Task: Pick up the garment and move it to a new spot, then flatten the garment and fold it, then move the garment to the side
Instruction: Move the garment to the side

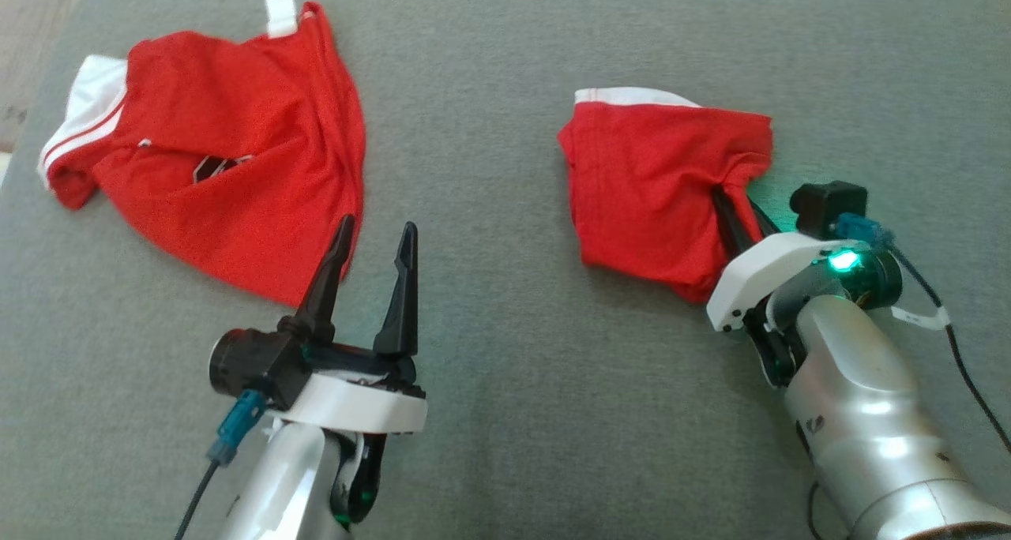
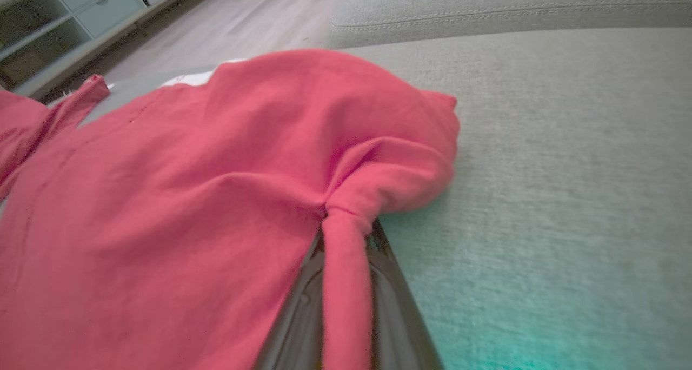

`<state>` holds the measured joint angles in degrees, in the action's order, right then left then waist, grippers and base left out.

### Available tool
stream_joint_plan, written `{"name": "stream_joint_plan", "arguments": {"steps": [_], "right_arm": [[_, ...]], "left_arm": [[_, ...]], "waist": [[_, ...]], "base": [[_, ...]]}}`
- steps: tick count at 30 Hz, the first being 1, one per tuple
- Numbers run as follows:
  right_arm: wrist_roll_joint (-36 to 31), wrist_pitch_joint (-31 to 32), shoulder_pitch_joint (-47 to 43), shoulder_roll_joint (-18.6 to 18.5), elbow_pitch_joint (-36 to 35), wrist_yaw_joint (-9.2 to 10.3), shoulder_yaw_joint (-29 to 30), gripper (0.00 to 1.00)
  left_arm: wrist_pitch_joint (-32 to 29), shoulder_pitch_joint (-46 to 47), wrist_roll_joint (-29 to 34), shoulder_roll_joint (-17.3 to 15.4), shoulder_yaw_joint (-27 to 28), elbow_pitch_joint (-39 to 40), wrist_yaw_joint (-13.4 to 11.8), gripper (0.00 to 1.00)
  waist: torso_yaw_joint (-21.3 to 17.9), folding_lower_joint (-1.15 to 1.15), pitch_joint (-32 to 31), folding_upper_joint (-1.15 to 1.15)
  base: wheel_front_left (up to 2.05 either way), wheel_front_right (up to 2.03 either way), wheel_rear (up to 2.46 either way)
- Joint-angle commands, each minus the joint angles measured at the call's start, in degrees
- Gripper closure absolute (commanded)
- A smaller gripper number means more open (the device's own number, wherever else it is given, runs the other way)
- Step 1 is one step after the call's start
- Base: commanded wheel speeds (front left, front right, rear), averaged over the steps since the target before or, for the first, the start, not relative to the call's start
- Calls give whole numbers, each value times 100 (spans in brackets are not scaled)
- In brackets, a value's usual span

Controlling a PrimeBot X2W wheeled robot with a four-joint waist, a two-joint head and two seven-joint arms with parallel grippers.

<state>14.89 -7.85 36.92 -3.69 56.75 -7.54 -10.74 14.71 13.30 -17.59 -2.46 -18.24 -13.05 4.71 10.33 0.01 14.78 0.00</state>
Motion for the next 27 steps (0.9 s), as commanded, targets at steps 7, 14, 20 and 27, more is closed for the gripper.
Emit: {"name": "stream_joint_plan", "arguments": {"steps": [7,14,20,27], "right_arm": [[-1394,-278,289,60,148,5,187,100],[-2189,-23,396,-592,-66,5,105,100],[-2297,183,554,-1466,-189,5,-16,100],[-2236,496,816,-2568,-147,5,-54,100]], "left_arm": [[29,119,94,-42,285,233,5,0],[29,317,86,-42,152,303,10,0],[29,520,49,-42,53,347,-7,0],[29,717,4,-42,-45,354,22,0]], "waist": [[-567,-1,-249,0],[-983,-1,-137,0],[-1061,-1,115,0],[-925,-1,505,0]], "base": [[0,0,0],[0,0,0],[0,0,0],[0,0,0]]}}
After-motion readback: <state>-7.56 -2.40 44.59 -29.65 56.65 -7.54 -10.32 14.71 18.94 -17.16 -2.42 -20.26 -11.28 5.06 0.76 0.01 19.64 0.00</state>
